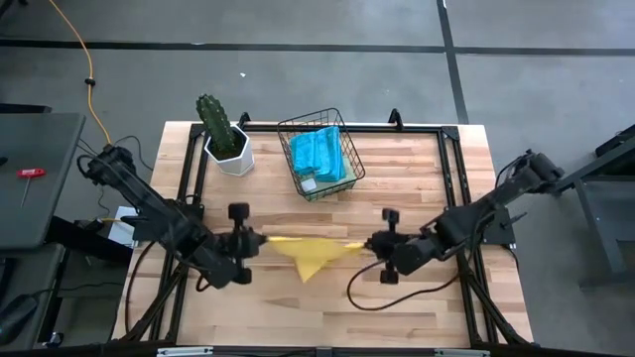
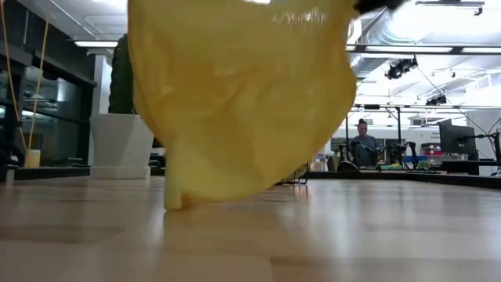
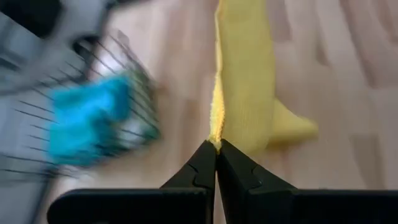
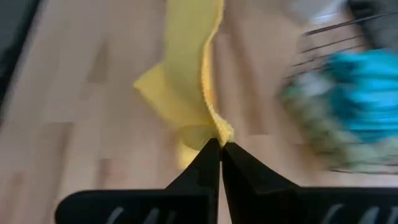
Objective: Fold microfiber towels
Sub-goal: Fold the yellow microfiber cloth
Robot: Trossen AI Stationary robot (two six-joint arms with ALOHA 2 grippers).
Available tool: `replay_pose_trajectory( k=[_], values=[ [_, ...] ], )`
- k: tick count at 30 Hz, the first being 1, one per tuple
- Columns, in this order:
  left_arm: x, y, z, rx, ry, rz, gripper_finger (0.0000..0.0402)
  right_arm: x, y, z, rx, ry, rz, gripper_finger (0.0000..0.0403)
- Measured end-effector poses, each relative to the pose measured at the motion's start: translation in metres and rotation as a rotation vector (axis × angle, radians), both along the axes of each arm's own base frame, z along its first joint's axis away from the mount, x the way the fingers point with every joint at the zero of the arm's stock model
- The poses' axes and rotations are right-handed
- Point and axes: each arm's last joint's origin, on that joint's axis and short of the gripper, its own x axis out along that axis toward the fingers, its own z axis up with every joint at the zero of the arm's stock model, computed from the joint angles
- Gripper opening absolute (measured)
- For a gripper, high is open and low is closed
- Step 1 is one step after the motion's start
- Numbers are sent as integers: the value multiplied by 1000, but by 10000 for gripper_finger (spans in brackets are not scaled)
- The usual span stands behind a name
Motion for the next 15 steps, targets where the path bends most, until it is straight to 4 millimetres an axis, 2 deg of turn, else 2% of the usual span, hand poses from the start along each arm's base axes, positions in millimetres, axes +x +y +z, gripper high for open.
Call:
replay_pose_trajectory(
  k=[3,6,10,15],
  values=[
    [-3,10,28,92,-27,21,0,2,-8,32,-82,15,-71,0],
    [-6,24,51,167,-55,68,0,4,-19,51,-143,63,-128,0],
    [-12,45,66,302,-40,149,0,7,-37,70,-238,100,-194,0],
    [-21,64,74,487,-20,255,0,13,-56,88,-328,72,-252,0]
  ],
)
